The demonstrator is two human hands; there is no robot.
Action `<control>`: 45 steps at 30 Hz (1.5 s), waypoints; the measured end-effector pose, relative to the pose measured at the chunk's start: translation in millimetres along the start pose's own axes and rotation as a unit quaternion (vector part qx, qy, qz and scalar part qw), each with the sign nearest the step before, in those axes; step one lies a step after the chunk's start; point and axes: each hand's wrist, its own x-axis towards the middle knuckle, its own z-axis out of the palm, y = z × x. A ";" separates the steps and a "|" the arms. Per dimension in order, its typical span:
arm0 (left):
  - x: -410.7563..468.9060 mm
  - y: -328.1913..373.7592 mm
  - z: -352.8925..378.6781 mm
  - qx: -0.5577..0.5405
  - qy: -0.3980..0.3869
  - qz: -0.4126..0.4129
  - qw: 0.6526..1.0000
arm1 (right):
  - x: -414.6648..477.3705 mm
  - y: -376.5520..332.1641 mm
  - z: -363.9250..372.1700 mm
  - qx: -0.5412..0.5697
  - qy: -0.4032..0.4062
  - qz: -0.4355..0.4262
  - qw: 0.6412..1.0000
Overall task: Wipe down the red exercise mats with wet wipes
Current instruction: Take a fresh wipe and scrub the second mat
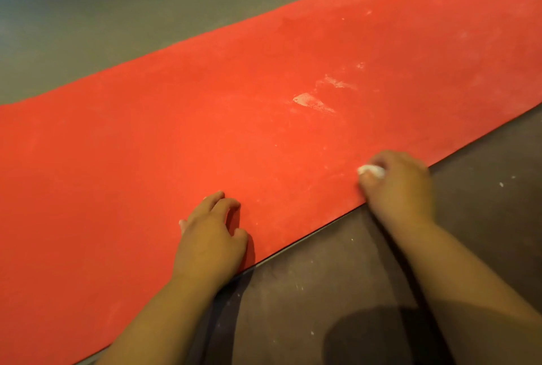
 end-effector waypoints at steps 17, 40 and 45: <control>6.9 9.4 0.8 -0.013 0.024 -0.021 0.999 | 10.5 0.4 -4.6 -0.043 0.060 0.000 0.997; -4.5 35.4 -1.0 0.427 -0.182 0.228 0.856 | -52.3 -33.5 6.3 -0.024 -0.128 -0.272 0.953; -8.9 60.4 9.3 0.470 -0.162 0.197 0.845 | 25.4 29.0 -31.7 -0.065 -0.074 0.013 0.995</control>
